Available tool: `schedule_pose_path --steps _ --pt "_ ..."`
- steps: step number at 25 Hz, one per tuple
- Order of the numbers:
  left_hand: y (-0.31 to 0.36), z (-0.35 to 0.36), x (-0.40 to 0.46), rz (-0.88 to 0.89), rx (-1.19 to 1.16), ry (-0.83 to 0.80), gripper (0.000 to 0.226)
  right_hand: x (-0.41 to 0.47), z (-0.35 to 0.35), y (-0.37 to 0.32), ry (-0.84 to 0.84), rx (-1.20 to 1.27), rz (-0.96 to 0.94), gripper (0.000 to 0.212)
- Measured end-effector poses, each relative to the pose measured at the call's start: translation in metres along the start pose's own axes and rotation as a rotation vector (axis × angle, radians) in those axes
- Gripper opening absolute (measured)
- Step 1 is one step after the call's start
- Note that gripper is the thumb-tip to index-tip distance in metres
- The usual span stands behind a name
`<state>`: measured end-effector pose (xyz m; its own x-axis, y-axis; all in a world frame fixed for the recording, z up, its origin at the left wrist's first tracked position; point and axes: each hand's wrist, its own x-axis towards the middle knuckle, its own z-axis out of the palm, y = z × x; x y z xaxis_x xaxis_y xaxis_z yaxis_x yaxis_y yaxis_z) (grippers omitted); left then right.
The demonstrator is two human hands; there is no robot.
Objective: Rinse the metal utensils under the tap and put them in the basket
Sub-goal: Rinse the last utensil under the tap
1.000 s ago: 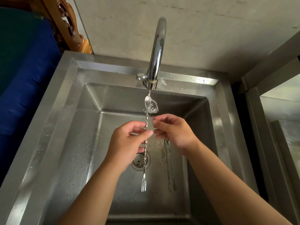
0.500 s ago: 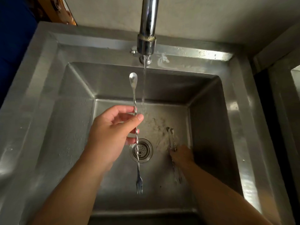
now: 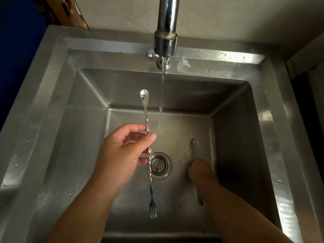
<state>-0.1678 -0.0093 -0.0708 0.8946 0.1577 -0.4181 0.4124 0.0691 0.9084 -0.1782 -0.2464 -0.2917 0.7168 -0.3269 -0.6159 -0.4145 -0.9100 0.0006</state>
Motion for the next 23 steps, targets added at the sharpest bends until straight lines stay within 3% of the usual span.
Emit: schedule_pose_path --steps 6,9,14,17,23 --pt "-0.006 0.002 0.005 -0.087 -0.04 0.013 0.013 -0.046 -0.085 -0.028 -0.047 0.393 -0.108 0.027" --pt "-0.007 0.011 0.008 -0.149 -0.097 0.039 0.011 -0.084 -0.134 -0.044 0.002 0.592 -0.289 0.015" --pt "0.008 0.023 0.01 -0.202 -0.228 0.037 0.006 -0.141 -0.191 -0.069 -0.223 0.907 -0.492 0.021" --pt "0.017 0.03 0.005 -0.199 -0.273 -0.012 0.008 -0.16 -0.207 -0.078 -0.264 0.912 -0.534 0.011" --pt "0.024 0.034 -0.005 -0.165 -0.298 -0.023 0.013 -0.179 -0.225 -0.089 -0.186 0.857 -0.548 0.01"
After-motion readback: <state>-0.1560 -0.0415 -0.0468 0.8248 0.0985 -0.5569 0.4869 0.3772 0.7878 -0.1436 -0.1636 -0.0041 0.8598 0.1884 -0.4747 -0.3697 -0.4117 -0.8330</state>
